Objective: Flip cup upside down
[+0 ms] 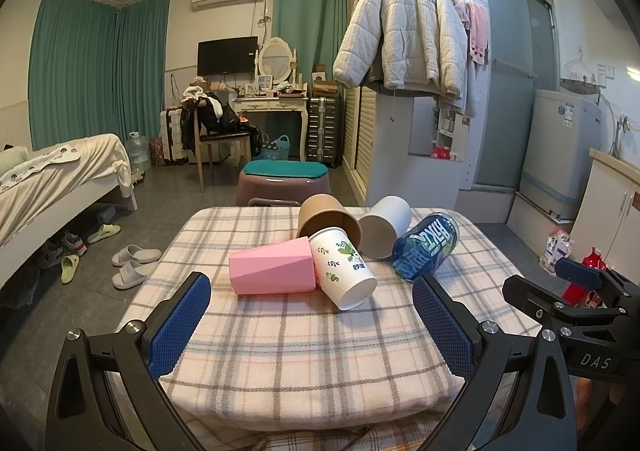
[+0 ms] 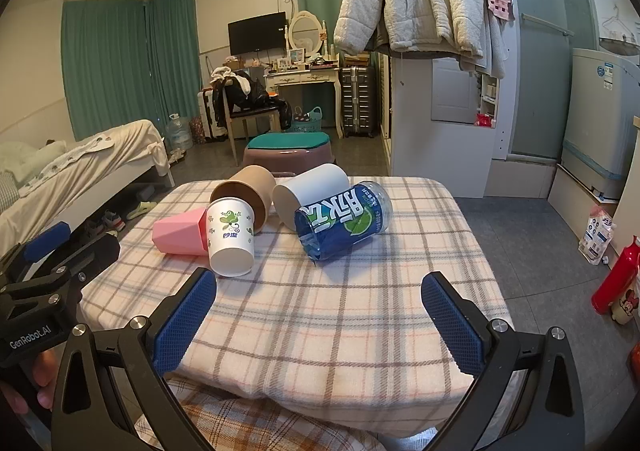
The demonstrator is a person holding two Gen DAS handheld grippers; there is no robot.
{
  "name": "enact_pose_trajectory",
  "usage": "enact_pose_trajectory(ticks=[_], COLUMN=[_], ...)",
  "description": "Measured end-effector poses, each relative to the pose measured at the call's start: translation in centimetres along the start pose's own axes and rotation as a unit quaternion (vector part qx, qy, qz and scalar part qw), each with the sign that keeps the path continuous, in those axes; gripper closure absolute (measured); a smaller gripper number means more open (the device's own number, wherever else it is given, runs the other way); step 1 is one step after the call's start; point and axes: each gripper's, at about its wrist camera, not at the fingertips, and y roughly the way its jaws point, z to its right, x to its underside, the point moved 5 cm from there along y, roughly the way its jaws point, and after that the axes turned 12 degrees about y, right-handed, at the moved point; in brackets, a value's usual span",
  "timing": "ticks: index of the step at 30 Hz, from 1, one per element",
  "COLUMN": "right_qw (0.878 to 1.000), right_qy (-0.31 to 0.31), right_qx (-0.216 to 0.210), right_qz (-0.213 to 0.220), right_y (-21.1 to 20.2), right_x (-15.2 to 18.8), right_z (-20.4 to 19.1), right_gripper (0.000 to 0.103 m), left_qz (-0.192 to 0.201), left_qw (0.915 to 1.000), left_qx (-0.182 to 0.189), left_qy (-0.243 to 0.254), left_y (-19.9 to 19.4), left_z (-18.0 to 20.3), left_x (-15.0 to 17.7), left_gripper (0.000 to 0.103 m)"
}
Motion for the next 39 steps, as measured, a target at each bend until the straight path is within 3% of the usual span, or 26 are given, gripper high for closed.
enact_pose_trajectory(ticks=[39], right_qw=[1.0], right_qy=[0.003], right_qx=[0.013], right_qz=[-0.009], right_y=[1.0], right_x=[0.2], right_z=[0.5], right_gripper=[0.0], left_qz=[-0.006], left_qw=[0.9999], left_qx=[0.01], left_qy=[-0.002], left_y=[0.8], left_z=[0.3], left_x=[0.3], left_gripper=[0.0])
